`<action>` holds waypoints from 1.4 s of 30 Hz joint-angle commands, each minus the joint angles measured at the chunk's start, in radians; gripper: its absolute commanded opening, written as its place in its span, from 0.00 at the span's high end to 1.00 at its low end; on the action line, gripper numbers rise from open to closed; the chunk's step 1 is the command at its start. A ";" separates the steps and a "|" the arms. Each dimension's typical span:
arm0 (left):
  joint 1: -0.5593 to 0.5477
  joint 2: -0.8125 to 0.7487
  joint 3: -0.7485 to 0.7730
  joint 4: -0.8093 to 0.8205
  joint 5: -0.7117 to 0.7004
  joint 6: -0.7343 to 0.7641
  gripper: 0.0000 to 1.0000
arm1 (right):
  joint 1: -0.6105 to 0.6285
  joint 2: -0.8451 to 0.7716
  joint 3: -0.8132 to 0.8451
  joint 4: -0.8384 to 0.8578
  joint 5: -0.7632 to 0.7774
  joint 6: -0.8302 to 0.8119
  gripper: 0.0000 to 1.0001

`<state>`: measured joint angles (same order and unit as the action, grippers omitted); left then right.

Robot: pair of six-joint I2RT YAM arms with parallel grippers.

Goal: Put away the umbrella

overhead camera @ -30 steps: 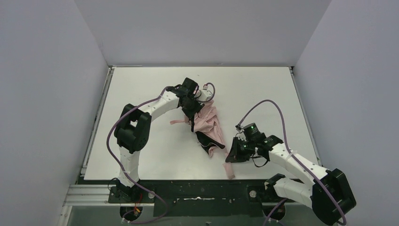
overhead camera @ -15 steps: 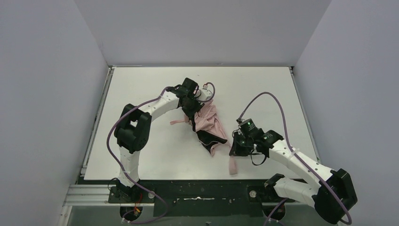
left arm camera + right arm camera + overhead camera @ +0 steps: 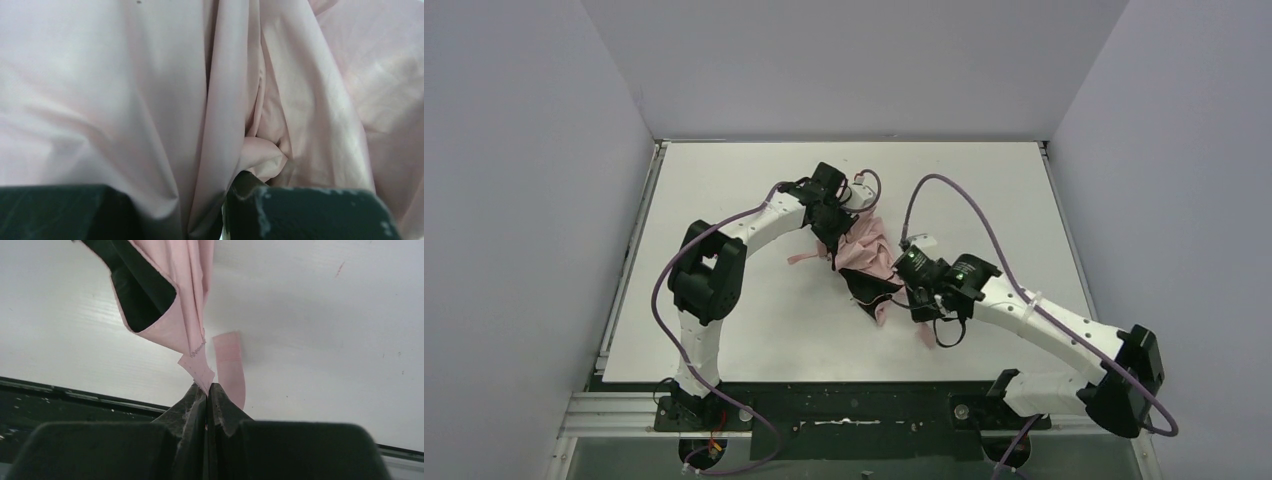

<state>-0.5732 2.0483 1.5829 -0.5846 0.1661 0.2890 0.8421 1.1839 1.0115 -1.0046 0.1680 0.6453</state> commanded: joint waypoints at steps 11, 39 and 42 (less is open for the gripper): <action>0.059 -0.056 -0.018 0.095 0.040 -0.025 1.00 | 0.153 0.110 -0.071 -0.064 -0.008 0.038 1.00; 0.067 -0.204 -0.046 -0.082 0.333 -0.065 0.11 | -0.187 -0.092 0.026 0.140 -0.006 -0.073 0.44; 0.065 -0.269 -0.089 -0.069 0.251 -0.100 0.10 | -0.280 -0.049 -0.026 0.249 -0.120 -0.108 0.43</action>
<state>-0.5106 1.9163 1.5238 -0.6537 0.4984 0.2466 0.6552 1.0721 1.0485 -0.9314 0.1577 0.5812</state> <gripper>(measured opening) 0.895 0.563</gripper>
